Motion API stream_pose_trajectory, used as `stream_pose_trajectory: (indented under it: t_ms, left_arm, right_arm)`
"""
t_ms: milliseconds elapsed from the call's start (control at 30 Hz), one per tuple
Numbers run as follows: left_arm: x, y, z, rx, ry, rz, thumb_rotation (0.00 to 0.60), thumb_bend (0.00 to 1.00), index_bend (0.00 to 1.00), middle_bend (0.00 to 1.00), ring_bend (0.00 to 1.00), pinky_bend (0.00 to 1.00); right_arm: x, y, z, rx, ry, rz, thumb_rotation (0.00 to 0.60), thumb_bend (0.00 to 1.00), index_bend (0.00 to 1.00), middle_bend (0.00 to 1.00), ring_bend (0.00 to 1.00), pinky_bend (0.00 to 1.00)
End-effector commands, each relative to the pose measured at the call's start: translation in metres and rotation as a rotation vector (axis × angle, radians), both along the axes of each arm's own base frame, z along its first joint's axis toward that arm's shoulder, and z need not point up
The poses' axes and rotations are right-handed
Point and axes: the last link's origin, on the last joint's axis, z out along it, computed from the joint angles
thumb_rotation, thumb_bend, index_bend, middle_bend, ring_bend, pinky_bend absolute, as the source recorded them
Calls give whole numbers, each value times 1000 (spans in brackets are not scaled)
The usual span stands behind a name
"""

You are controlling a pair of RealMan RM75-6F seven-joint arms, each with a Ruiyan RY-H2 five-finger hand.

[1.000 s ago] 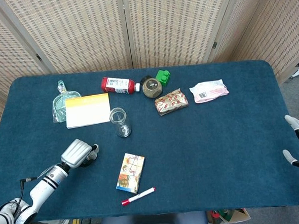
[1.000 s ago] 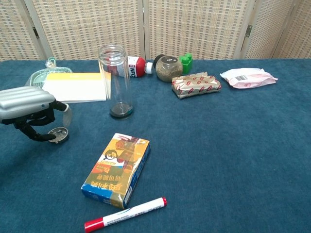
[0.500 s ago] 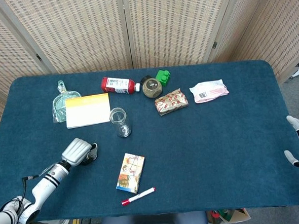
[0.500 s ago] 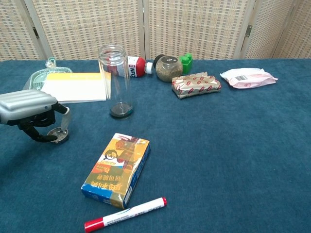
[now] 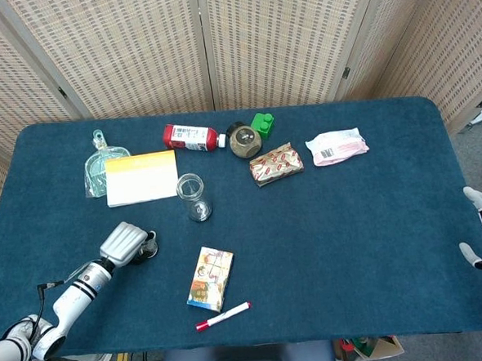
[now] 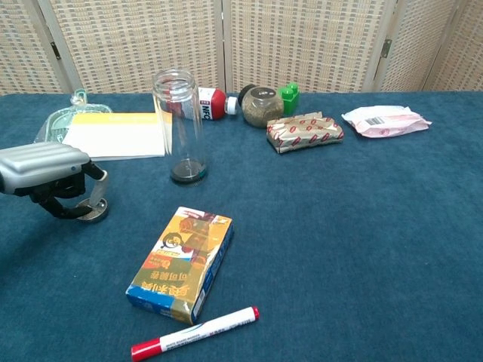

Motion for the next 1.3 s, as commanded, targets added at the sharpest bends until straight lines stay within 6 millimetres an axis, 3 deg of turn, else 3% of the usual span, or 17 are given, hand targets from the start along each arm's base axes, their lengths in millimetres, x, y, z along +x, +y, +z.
stream_pose_trajectory:
  t_ms: [33, 367, 600, 900, 1300]
  left_arm:
    - [0, 0, -1, -2, 1, 2, 600, 426, 576, 950, 927, 1000]
    - [1, 0, -1, 4, -21, 3, 600, 451, 627, 978, 946, 1000]
    - [4, 1, 9, 30, -52, 2, 600, 458, 653, 997, 961, 1000]
    - [27, 4, 47, 100, -100, -36, 600, 458, 650, 998, 962, 1000]
    - [77, 8, 113, 243, -185, -120, 600, 458, 640, 998, 962, 1000]
  right_arm:
    - [0, 0, 0, 0, 0, 0, 600, 287, 20, 130, 78, 235]
    - [-1, 1, 0, -1, -1, -5, 600, 287, 20, 130, 78, 235]
    - [-1, 0, 0, 0, -1, -3, 600, 286, 20, 130, 78, 235]
    - [1, -1, 0, -1, -3, 7, 600, 286, 20, 130, 78, 234]
    - [4, -5, 3, -10, -2, 23, 600, 286, 19, 130, 78, 235]
